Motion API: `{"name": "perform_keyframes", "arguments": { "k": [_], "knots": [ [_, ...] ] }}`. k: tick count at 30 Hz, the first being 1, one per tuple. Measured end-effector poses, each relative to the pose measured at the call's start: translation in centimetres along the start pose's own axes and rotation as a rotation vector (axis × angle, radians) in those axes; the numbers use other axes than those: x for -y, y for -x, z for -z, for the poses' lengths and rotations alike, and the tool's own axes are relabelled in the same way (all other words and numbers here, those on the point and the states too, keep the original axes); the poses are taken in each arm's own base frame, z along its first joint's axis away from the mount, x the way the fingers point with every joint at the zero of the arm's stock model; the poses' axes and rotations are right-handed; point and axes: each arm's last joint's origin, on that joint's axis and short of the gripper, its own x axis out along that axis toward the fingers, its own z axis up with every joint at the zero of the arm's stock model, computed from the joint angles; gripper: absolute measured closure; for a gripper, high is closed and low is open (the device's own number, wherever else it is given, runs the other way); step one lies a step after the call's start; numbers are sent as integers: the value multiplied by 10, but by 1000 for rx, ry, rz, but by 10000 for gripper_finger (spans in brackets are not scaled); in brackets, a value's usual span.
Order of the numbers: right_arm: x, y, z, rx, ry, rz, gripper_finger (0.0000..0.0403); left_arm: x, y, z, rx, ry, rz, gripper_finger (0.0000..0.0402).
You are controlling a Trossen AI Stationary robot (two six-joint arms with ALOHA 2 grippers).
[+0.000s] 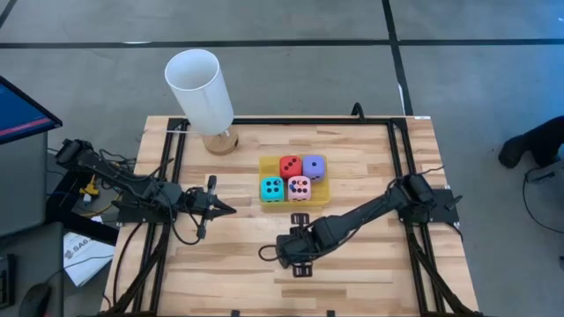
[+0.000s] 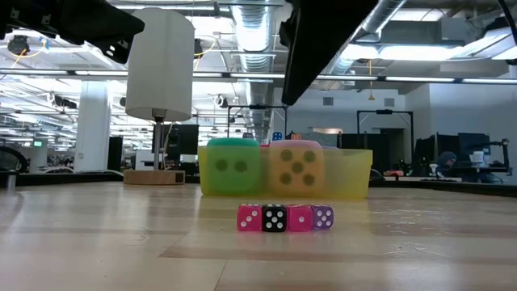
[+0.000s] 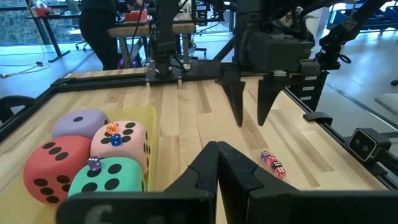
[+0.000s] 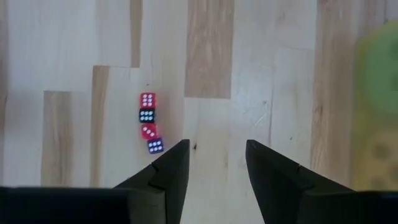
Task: Pick & Place Dice
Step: Put the small purple dice into the yellow bin
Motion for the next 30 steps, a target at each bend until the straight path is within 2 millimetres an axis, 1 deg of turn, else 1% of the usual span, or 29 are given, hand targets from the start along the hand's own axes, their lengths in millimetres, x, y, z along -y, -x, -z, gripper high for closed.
{"name": "perform_keyframes", "arguments": {
  "k": [7, 12, 22, 25, 30],
  "knots": [
    [12, -3, -10, 54, -44, -7, 248, 0, 0, 0, 0, 0, 0, 402],
    [16, -3, -16, 97, -66, -16, 250, 0, 0, 0, 0, 0, 0, 402],
    [20, -4, -15, 75, -51, -6, 249, 0, 0, 0, 0, 0, 0, 402],
    [22, -4, -11, 31, -38, 8, 250, 0, 0, 0, 0, 0, 0, 402],
    [23, -5, -8, 2, -85, 17, 248, 0, 0, 0, 0, 0, 0, 402]
  ]
}}
